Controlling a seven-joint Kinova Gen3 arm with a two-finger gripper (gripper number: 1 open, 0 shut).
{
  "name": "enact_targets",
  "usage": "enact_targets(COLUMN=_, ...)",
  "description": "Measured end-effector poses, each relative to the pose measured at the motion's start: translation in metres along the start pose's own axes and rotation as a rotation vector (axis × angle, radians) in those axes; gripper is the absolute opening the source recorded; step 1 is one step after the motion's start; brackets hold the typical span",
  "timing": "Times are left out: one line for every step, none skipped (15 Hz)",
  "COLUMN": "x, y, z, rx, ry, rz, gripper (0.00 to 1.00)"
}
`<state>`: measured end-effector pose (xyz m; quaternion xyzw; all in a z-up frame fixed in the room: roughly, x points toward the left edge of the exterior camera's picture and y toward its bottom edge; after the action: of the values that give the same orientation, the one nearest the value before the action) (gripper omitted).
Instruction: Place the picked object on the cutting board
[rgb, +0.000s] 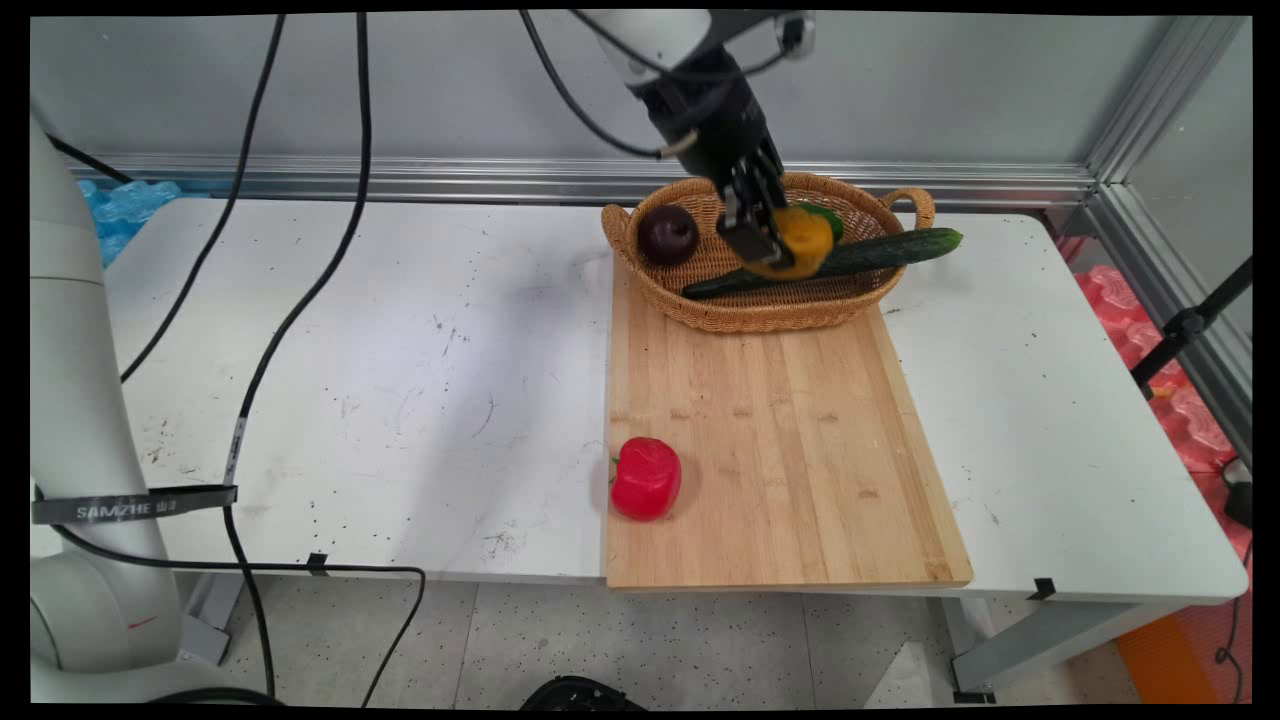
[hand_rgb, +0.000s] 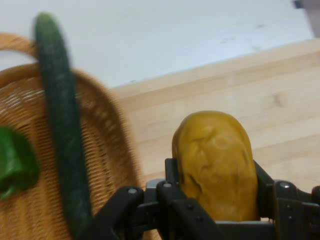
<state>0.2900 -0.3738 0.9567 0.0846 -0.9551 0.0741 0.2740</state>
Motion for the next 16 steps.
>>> enact_targets(x=0.002, y=0.007, z=0.006, rx=-0.018, ry=0.0, rz=0.028, gripper=0.0)
enact_targets(x=0.004, y=0.013, z=0.012, rx=-0.033, ry=-0.001, rz=0.05, gripper=0.0)
enact_targets(x=0.006, y=0.019, z=0.02, rx=-0.05, ry=0.0, rz=0.075, gripper=0.0)
enact_targets(x=0.007, y=0.023, z=0.024, rx=-0.058, ry=-0.001, rz=0.088, gripper=0.0)
enact_targets(x=0.009, y=0.028, z=0.031, rx=-0.071, ry=-0.001, rz=0.109, gripper=0.0)
enact_targets(x=0.011, y=0.033, z=0.04, rx=-0.086, ry=-0.001, rz=0.132, gripper=0.0)
enact_targets(x=0.013, y=0.038, z=0.049, rx=-0.1, ry=-0.001, rz=0.153, gripper=0.0)
enact_targets(x=0.015, y=0.041, z=0.058, rx=-0.112, ry=-0.002, rz=0.172, gripper=0.0)
enact_targets(x=0.017, y=0.045, z=0.067, rx=-0.124, ry=-0.002, rz=0.191, gripper=0.0)
enact_targets(x=0.019, y=0.048, z=0.076, rx=-0.134, ry=-0.002, rz=0.207, gripper=0.0)
enact_targets(x=0.021, y=0.052, z=0.086, rx=-0.145, ry=-0.003, rz=0.224, gripper=0.0)
enact_targets(x=0.023, y=0.055, z=0.096, rx=-0.155, ry=-0.004, rz=0.241, gripper=0.0)
enact_targets(x=0.025, y=0.057, z=0.104, rx=-0.163, ry=-0.005, rz=0.254, gripper=0.0)
enact_targets(x=0.026, y=0.059, z=0.113, rx=-0.17, ry=-0.005, rz=0.266, gripper=0.0)
enact_targets(x=0.028, y=0.061, z=0.118, rx=-0.174, ry=-0.006, rz=0.273, gripper=0.0)
enact_targets(x=0.029, y=0.062, z=0.124, rx=-0.178, ry=-0.006, rz=0.281, gripper=0.0)
